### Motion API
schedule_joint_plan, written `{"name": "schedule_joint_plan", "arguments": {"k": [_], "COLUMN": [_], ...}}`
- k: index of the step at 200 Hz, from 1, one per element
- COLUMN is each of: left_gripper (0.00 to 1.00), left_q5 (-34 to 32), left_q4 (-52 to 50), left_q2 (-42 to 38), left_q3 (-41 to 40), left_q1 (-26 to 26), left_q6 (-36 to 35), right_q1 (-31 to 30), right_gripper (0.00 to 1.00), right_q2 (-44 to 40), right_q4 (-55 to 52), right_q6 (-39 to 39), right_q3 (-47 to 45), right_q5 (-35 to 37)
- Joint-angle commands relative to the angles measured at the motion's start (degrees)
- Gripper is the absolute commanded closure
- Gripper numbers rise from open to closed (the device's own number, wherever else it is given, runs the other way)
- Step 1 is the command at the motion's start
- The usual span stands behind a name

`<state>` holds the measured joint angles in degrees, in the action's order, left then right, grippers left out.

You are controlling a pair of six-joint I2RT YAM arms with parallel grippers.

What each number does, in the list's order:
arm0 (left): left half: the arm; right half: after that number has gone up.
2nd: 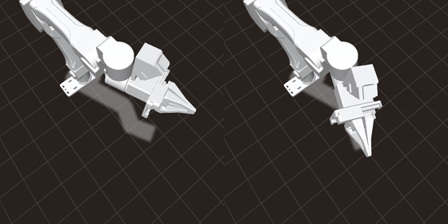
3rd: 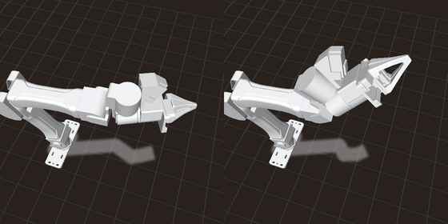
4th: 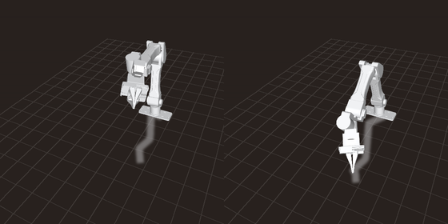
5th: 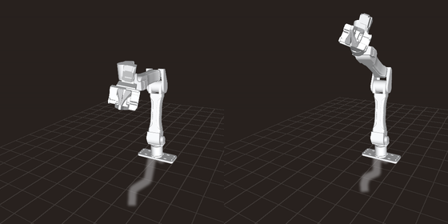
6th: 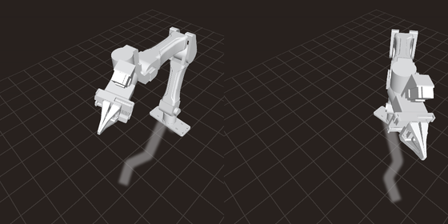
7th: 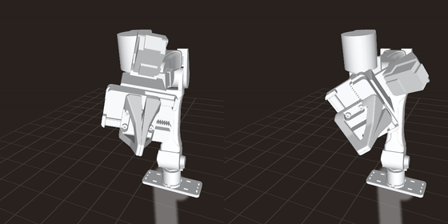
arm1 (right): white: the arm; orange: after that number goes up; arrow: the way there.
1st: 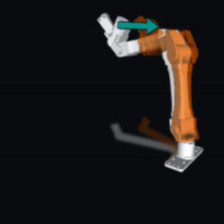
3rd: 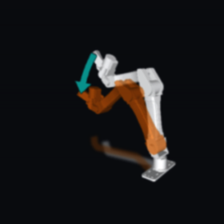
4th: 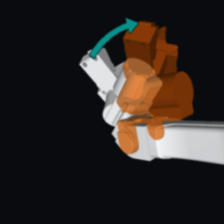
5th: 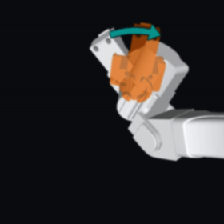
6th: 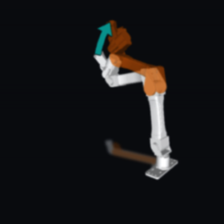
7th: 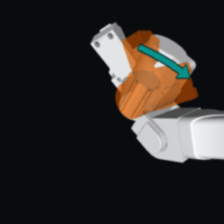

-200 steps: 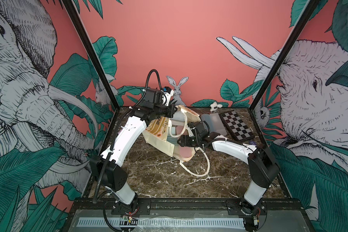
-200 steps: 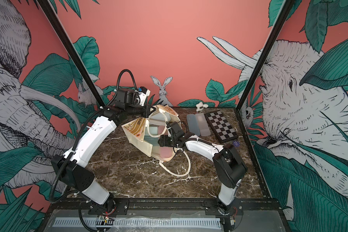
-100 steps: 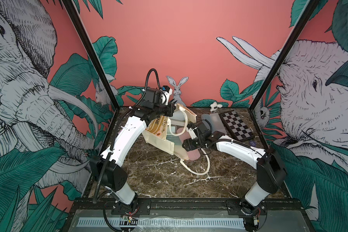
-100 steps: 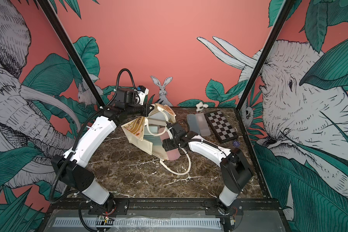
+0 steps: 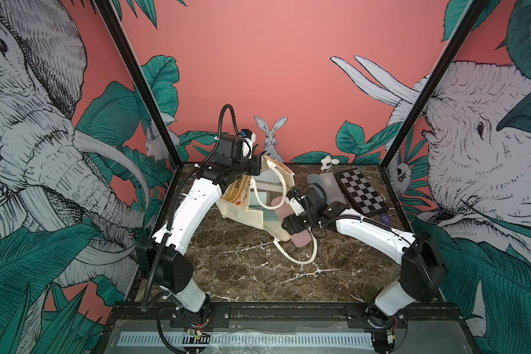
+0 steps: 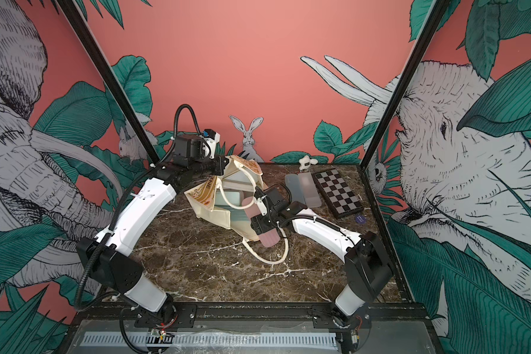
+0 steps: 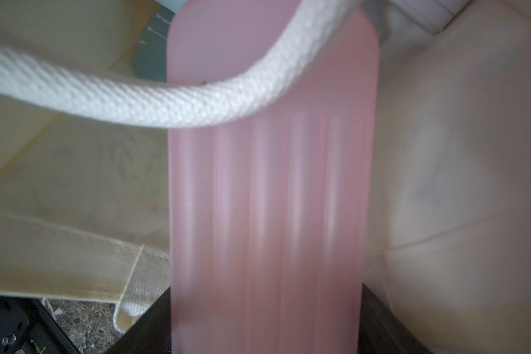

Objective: Take out the pencil case from the canvas bag
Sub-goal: Pick up the pencil case from the canvas bag, then place the pencil case at the center of the board.

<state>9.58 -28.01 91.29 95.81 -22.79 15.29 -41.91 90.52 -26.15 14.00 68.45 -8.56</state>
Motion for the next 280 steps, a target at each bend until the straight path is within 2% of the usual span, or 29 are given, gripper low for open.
{"name": "schedule_joint_plan", "arguments": {"k": [1,82,148,190,213,280], "left_gripper": [1.00,1.00,1.00,1.00,1.00,1.00], "left_q5": [-5.19,-11.25,-13.10,-10.51,-10.45,-13.40], "left_q4": [3.63,4.07,3.14,2.02,1.27,-1.41], "left_q2": [-4.91,-10.66,-14.15,-15.42,-16.24,-19.91], "left_q3": [-2.73,-6.39,-8.09,-9.41,-10.17,-12.40], "left_q1": [2.60,4.15,4.46,4.59,4.57,4.94], "left_q6": [3.26,2.72,2.18,1.50,1.47,1.43], "right_q1": [-0.15,1.79,6.14,9.43,10.08,12.09], "right_gripper": [0.33,0.36,0.38,0.37,0.38,0.38], "right_q2": [-2.38,-10.64,-9.00,-2.44,4.19,24.29], "right_q4": [-0.73,-0.44,-4.01,-7.40,-9.35,-15.69], "right_q6": [-1.94,-0.75,1.60,4.70,6.05,7.24], "right_q3": [-0.92,-4.89,-4.53,0.84,6.24,30.79], "right_q5": [-0.38,4.05,10.35,14.06,16.43,17.92]}}
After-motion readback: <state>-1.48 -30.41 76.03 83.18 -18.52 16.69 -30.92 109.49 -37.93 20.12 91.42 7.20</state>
